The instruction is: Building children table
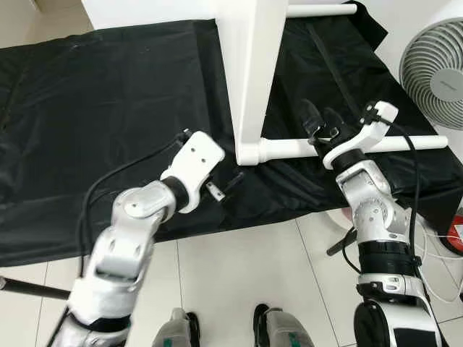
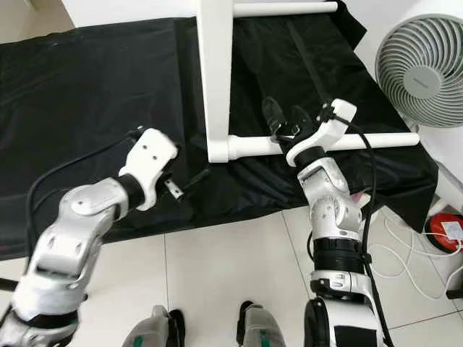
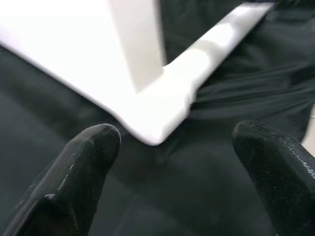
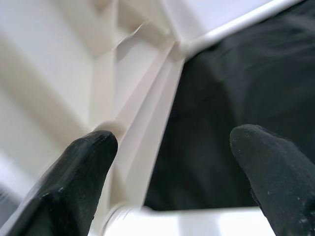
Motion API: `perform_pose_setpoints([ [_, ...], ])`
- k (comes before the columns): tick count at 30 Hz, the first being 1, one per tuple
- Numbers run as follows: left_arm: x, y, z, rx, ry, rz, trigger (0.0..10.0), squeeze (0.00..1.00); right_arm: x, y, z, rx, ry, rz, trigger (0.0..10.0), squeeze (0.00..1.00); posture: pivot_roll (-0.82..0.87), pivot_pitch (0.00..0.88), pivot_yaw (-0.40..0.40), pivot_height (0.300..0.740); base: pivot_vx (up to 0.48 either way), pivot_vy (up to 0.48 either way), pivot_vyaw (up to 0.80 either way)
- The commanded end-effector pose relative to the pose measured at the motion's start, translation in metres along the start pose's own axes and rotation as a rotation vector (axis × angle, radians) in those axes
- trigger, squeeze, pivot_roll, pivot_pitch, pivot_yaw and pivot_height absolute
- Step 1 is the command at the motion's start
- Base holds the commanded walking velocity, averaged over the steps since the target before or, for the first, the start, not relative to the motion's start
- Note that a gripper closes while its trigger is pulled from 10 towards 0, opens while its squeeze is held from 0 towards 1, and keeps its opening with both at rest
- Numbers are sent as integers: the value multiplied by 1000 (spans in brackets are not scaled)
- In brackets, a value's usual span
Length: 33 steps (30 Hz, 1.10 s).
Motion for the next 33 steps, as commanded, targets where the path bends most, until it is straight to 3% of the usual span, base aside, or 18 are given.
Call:
perform_pose_setpoints([
  [1,5,-19,32,14,346,126,10000,0,2,-5,11,34,52,28,10000,337,-43,145,18,740,0,0,0],
  [2,5,-19,32,14,346,126,10000,0,2,-5,11,34,52,28,10000,337,-43,145,18,740,0,0,0],
  [3,4,-19,32,16,344,127,10000,0,3,-9,16,60,79,45,10000,1000,-51,138,21,740,0,0,0],
  [17,2,-42,47,33,403,222,10000,0,17,-22,39,168,204,130,10000,1000,-72,135,23,740,0,0,0],
  [18,0,-41,46,33,403,219,10000,0,18,-22,41,174,215,136,10000,0,-73,137,20,740,0,0,0],
  [21,-4,-36,45,27,401,204,10000,0,22,-18,37,181,207,130,10000,0,-69,143,14,740,0,0,0],
  [23,-10,-29,45,25,401,184,10000,0,31,-3,18,196,133,87,10000,0,-69,143,14,740,0,0,0],
  [26,-13,-25,45,27,400,174,10000,0,36,6,5,207,75,59,10000,0,-74,152,12,740,0,0,0],
  [29,-22,-14,44,52,399,138,10000,0,47,24,-23,222,-76,-17,10000,0,-88,155,19,740,0,0,0],
  [33,-27,-7,42,64,397,120,10000,0,51,30,-31,226,-129,-50,10000,0,-94,156,25,740,0,0,0],
])
Point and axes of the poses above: a point about 5 cm out from each wrist's last joint towards the gripper, its own x axis pointing back from the gripper into the wrist, its own y axis along the axis of the wrist's last joint, z = x × y, the point moved 5 cm from there along -x, pointing out of the wrist towards the gripper, and after that the axes turned 13 degrees about -x, right-handed, at the moved point
